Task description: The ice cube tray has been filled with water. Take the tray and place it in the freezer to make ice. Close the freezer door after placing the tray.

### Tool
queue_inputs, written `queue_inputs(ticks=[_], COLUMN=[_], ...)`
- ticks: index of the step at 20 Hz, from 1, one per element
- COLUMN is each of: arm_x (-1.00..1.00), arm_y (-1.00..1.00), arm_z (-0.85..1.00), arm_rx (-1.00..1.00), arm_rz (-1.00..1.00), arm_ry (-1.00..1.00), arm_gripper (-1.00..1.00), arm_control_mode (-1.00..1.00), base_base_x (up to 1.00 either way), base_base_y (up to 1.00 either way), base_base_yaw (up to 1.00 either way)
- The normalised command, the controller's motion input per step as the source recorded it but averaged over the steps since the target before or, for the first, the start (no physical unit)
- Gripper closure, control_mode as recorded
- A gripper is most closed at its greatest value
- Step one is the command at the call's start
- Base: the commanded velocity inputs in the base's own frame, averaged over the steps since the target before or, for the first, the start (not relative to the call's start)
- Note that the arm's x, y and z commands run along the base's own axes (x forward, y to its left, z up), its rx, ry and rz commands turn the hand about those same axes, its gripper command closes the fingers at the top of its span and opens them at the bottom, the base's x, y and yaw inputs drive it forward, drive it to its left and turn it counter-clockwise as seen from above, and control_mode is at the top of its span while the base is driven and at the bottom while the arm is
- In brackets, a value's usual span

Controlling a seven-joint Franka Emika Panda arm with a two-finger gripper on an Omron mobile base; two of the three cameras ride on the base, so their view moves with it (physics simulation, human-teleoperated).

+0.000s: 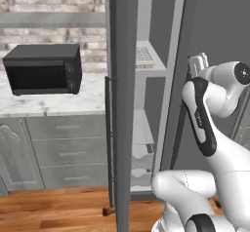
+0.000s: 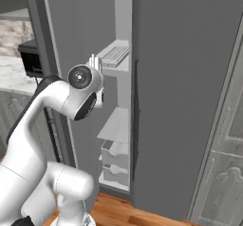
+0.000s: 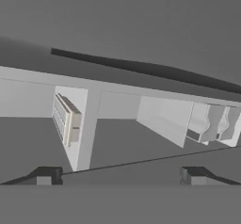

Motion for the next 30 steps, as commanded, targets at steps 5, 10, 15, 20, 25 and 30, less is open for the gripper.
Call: queue_inputs(ticks=[5, 10, 15, 20, 25, 30], arm_x=[0.00, 0.00, 0.00, 0.00, 0.00, 0.00], arm_y=[0.00, 0.00, 0.00, 0.00, 0.00, 0.00], arm_z=[0.00, 0.00, 0.00, 0.00, 0.00, 0.00], arm_rx=[0.00, 0.00, 0.00, 0.00, 0.00, 0.00], arm_rz=[0.00, 0.00, 0.00, 0.00, -0.09, -0.05], arm_ry=[0.00, 0.00, 0.00, 0.00, 0.00, 0.00], arm_gripper=[-1.00, -1.00, -1.00, -1.00, -1.00, -1.00], arm_control_mode=[1.00, 1.00, 1.00, 1.00, -1.00, -1.00], base_base_x=[-0.16, -0.01, 0.00, 0.00, 0.00, 0.00], base_base_y=[0.30, 0.38, 0.34, -0.07, -0.02, 0.00], base_base_yaw=[-0.08, -0.08, -0.09, -0.14, -0.03, 0.00])
